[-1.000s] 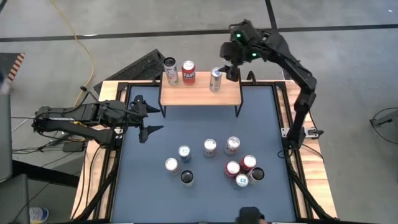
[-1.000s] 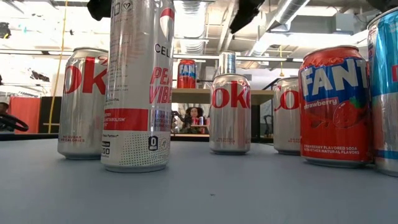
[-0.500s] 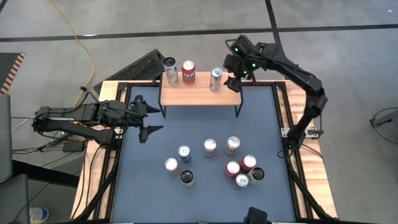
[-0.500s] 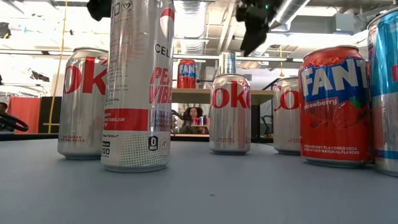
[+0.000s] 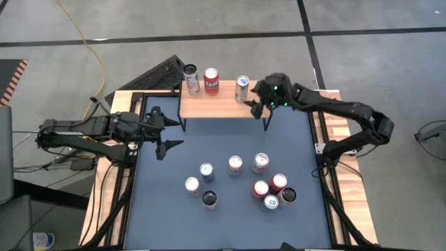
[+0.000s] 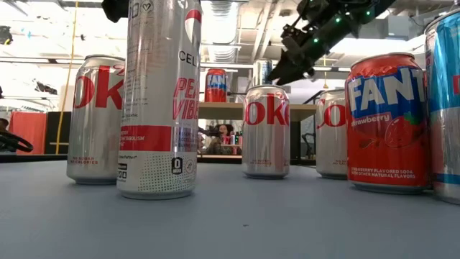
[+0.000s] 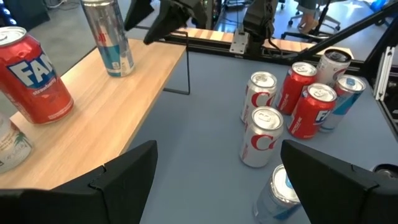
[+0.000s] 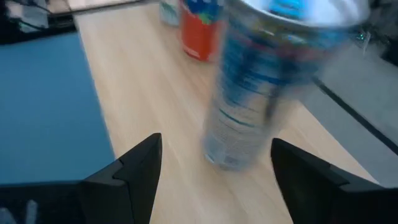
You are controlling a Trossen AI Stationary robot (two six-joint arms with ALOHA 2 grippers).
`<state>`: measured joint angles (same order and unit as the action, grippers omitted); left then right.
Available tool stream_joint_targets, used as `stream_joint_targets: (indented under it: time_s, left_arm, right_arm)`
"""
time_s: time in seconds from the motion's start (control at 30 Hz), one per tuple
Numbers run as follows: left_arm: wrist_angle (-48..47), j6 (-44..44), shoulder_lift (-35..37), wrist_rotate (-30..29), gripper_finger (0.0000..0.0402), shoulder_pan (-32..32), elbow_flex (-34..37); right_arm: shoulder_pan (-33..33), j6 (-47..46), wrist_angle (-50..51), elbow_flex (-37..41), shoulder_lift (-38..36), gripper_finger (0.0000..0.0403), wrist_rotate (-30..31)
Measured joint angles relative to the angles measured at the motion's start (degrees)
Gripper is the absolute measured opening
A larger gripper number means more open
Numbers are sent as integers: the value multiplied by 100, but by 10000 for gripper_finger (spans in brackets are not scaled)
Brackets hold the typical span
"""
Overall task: Place canned beverage on shelf
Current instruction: Adjust the blue soda can
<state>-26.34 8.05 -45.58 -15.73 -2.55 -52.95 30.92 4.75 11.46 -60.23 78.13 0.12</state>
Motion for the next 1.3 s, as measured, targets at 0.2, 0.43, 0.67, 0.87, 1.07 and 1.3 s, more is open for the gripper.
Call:
stream_joint_targets:
  time_s: [0.2,0.43,0.67,0.87,1.07,1.3]
  left_arm:
    - [12,-24,-2,-3,332,0,0]
    - [14,-27,0,-7,332,0,0]
    - [12,-22,-2,-9,332,0,0]
    - [12,-20,-2,-9,332,0,0]
    - [12,-19,-2,-11,332,0,0]
    - [10,-13,-2,-12,332,0,0]
  right_arm:
    - [22,22,-149,23,200,281,466]
    - [160,150,-570,14,544,281,483]
    - [352,274,-606,14,533,281,610]
    - [560,327,-654,10,437,281,767]
    - [706,393,-701,-23,396,281,827]
    - [999,467,-770,-330,316,281,1081]
